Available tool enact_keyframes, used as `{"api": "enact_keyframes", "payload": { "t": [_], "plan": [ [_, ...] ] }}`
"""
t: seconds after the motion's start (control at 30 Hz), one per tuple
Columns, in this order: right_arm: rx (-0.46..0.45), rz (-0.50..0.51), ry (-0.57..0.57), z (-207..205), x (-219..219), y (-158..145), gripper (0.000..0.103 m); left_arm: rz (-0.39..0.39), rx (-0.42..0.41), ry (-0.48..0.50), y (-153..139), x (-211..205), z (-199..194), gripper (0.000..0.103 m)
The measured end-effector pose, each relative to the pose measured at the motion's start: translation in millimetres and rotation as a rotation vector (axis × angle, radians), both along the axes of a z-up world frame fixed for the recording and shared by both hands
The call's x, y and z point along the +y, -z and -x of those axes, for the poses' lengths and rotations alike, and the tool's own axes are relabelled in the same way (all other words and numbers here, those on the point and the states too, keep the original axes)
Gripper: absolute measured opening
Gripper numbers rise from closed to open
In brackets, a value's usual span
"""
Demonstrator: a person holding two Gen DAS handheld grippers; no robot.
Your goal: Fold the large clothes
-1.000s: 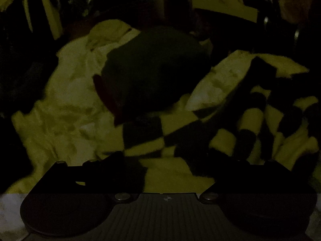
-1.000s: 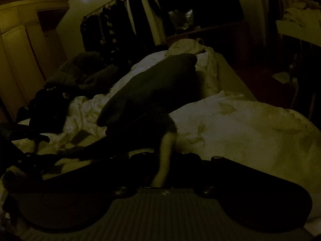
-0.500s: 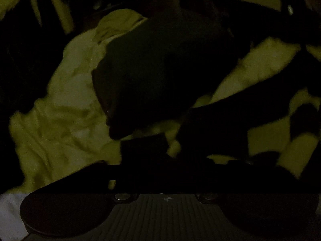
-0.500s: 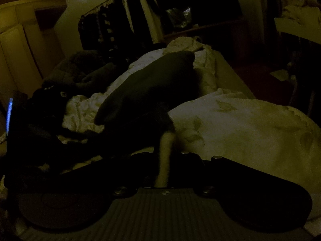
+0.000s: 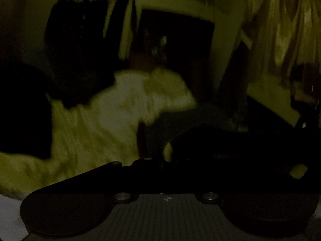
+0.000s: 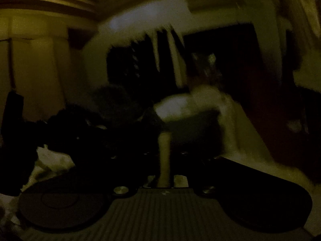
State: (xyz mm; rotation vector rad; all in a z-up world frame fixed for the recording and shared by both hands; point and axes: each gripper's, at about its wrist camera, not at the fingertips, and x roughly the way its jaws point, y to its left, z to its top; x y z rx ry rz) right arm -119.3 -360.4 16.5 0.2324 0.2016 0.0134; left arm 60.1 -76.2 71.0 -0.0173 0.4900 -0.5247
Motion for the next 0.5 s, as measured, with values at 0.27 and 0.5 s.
{"api": "enact_keyframes", "payload": {
  "t": [0.27, 0.5],
  "plan": [
    [-0.381, 0.146, -0.109, 37.7, 35.0, -115.4, 0.006, 0.169, -0.362, -0.087, -115.1, 39.0, 76.2, 0.065],
    [-0.64, 0.215, -0.12, 66.6, 50.5, -214.6, 0.006, 0.247, -0.612, -0.135, -186.6, 52.0, 119.6, 0.065]
  ]
}}
